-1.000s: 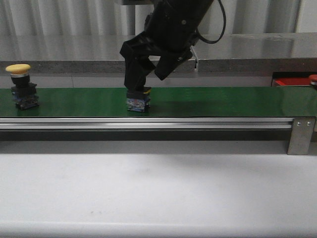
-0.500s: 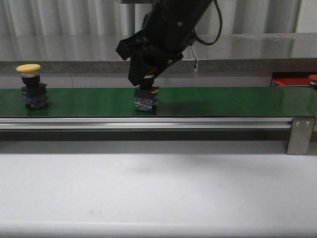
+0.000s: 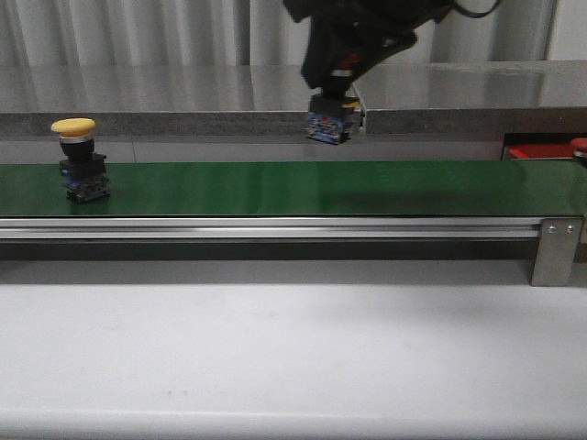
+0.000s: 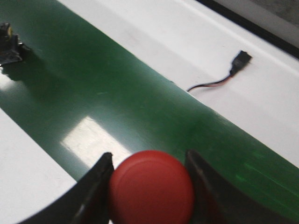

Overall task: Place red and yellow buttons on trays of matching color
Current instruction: 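Carry the red button with the right gripper and release it in the red tray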

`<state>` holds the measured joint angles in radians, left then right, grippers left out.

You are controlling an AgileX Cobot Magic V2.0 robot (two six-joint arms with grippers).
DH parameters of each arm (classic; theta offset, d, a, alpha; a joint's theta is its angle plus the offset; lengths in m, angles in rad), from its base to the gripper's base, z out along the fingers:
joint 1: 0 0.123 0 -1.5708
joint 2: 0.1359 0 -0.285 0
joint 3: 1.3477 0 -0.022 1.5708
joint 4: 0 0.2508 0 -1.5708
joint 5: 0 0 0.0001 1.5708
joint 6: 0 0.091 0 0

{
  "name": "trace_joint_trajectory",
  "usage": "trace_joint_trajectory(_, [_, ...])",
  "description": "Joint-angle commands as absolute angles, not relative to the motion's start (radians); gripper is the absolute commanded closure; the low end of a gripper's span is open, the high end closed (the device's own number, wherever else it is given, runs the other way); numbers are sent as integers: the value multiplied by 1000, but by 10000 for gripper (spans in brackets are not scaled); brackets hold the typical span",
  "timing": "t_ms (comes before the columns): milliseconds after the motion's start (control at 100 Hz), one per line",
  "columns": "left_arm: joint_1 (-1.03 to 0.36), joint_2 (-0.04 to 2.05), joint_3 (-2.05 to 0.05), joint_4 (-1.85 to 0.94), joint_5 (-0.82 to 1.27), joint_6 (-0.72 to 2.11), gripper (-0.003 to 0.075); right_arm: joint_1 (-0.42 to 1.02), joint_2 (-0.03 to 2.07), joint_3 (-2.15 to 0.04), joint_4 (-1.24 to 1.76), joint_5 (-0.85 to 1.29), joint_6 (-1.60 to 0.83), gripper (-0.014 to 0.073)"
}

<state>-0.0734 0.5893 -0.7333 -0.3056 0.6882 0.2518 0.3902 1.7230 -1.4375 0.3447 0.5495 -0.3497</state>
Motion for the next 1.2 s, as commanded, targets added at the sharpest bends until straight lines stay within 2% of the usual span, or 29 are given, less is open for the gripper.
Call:
trace_joint_trajectory(0, [-81,590,-762,-325,622,249,741,340,1616,-1413,357,474,-344,534])
trace_joint_trajectory(340, [-81,590,-762,-325,622,249,741,30,1454,-1242,356,470,-344,534])
trace_joint_trajectory(620, [-81,590,-762,-325,622,249,741,-202,1459,-1235,356,451,-344,534])
trace_joint_trajectory(930, [-81,590,-762,-325,622,249,741,-276,1548,-1245,357,366,-344,534])
trace_joint_trajectory(1190, [-81,590,-762,-325,622,249,741,-281,1699,-1388,366,416,-335,534])
